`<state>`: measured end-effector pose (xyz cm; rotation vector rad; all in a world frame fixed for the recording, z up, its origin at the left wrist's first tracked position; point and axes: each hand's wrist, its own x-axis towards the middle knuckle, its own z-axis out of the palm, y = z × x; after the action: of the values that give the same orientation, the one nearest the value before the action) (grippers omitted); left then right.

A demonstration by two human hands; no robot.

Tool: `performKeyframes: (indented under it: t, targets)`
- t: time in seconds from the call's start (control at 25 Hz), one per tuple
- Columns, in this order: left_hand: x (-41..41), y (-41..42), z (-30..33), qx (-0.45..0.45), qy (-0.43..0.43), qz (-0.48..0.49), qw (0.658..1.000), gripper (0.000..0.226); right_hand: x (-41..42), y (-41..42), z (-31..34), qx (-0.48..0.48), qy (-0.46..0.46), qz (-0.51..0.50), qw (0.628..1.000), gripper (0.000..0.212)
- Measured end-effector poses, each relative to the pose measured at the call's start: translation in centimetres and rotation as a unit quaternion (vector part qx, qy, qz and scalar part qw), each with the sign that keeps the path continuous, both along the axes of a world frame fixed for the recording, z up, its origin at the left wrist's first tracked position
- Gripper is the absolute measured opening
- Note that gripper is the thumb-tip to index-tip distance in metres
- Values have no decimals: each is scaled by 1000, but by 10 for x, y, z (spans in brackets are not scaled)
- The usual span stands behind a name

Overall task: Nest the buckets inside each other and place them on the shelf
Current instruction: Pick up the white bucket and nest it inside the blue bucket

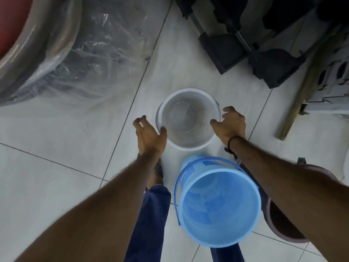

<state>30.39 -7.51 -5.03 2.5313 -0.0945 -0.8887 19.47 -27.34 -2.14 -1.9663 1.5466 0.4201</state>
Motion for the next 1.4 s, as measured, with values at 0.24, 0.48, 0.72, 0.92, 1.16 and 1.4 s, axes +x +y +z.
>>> performKeyframes:
  t: [0.24,0.48,0.72,0.92,1.16,1.4]
  targets:
    - [22,-12,-12,-94,237,265,930,41,1,5,-11,82,2,-66,994,36]
    - [8,13,119,-128,159,234,951,32,-32,27,101,110,-100,-127,981,29]
    - [-86,29,314,-175,96,242,949,37,-125,51,281,114,-153,-124,974,33]
    - [-181,47,324,-126,100,226,961,25,-211,72,290,113,-86,-103,984,34]
    - [-240,88,194,-39,136,213,967,36,-267,110,184,90,-47,-110,989,30]
    - [-260,114,102,7,115,117,986,56,-289,133,98,7,-32,-47,998,36]
